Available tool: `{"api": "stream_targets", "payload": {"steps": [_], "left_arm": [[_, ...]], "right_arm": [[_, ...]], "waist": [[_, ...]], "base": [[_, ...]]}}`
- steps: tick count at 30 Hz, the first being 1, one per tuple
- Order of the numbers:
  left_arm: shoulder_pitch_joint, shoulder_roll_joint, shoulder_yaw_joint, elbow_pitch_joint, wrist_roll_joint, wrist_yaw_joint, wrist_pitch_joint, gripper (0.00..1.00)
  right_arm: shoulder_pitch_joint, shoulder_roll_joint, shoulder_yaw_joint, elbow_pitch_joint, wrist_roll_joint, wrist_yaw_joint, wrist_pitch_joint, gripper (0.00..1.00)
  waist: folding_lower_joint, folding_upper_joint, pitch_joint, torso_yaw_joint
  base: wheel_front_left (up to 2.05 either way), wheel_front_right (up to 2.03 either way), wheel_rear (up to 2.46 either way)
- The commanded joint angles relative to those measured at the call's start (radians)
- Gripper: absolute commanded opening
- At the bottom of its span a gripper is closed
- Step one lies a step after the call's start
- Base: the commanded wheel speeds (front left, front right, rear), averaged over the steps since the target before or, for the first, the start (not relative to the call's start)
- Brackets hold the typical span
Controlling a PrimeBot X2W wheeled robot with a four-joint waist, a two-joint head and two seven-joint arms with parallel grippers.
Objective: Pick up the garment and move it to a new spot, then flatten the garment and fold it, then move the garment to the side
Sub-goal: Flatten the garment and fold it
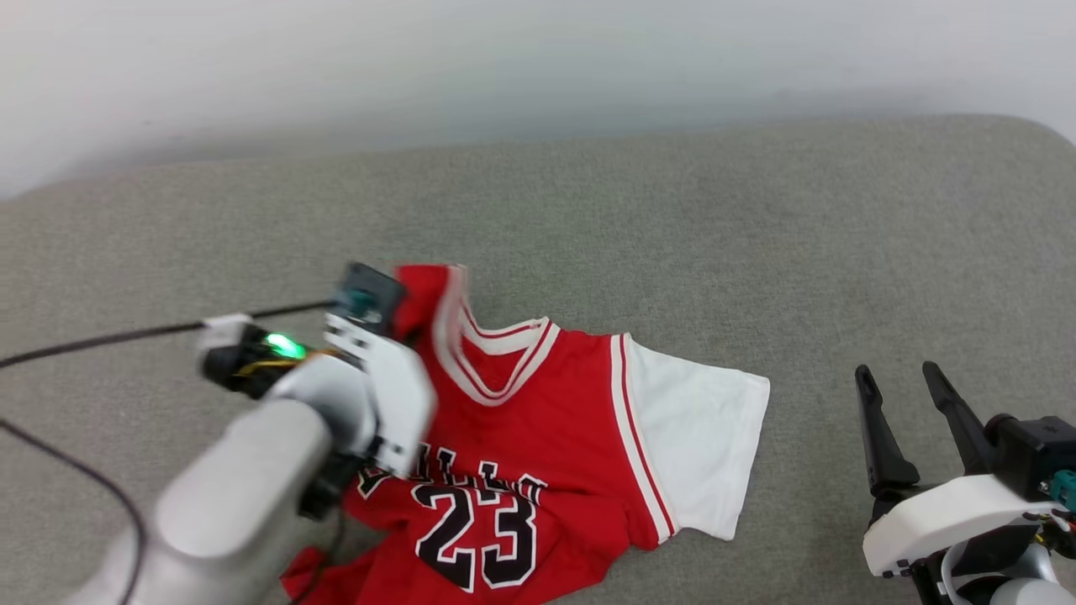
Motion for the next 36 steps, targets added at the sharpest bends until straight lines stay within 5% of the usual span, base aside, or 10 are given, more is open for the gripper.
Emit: {"api": "stream_targets", "payload": {"steps": [1, 8, 9, 10, 11, 19, 26, 36], "left_arm": [[0.010, -0.011, -0.013, -0.015, 0.010, 0.000, -0.004, 0.00], [0.148, -0.110, -0.161, -0.097, 0.007, -0.027, 0.054, 0.03], [0.168, -0.118, -0.172, -0.094, 0.000, -0.030, 0.058, 0.32], [0.180, -0.126, -0.178, -0.091, -0.003, -0.029, 0.052, 0.78], [0.191, -0.131, -0.181, -0.088, -0.004, -0.027, 0.045, 1.00], [0.226, -0.128, -0.136, -0.133, 0.020, 0.028, -0.109, 1.00], [0.214, -0.063, -0.058, -0.217, -0.002, 0.073, -0.147, 1.00], [0.098, 0.019, -0.059, -0.134, -0.123, -0.069, 0.105, 1.00]], "right_arm": [[0.009, 0.001, -0.001, -0.005, -0.004, 0.000, 0.001, 1.00], [0.031, 0.001, 0.006, -0.017, 0.011, 0.000, 0.016, 1.00], [0.033, 0.001, 0.006, -0.019, 0.012, 0.000, 0.018, 1.00], [0.034, 0.001, 0.006, -0.019, 0.011, 0.000, 0.017, 1.00], [0.036, 0.001, 0.006, -0.020, 0.011, 0.000, 0.018, 1.00], [0.057, 0.001, -0.004, -0.028, 0.007, 0.000, 0.027, 1.00], [0.066, 0.001, -0.003, -0.040, 0.015, 0.000, 0.035, 1.00], [0.025, 0.001, 0.022, -0.032, 0.025, 0.000, 0.025, 1.00]], "waist": [[0.0000, 0.0000, -0.013, 0.009], [0.0000, 0.0000, -0.037, 0.005], [0.0000, 0.0000, -0.038, 0.005], [0.0000, 0.0000, -0.040, 0.004], [0.0000, 0.0000, -0.042, 0.004], [0.0000, 0.0000, -0.067, 0.014], [0.0000, 0.0000, -0.076, 0.023], [0.0000, 0.0000, -0.003, -0.014]], "base": [[0.00, 0.00, 0.00], [0.00, 0.00, 0.00], [0.00, 0.00, 0.00], [0.00, 0.00, 0.00], [0.00, 0.00, 0.00], [0.00, 0.00, 0.00], [0.00, 0.00, 0.00], [0.00, 0.00, 0.00]]}}
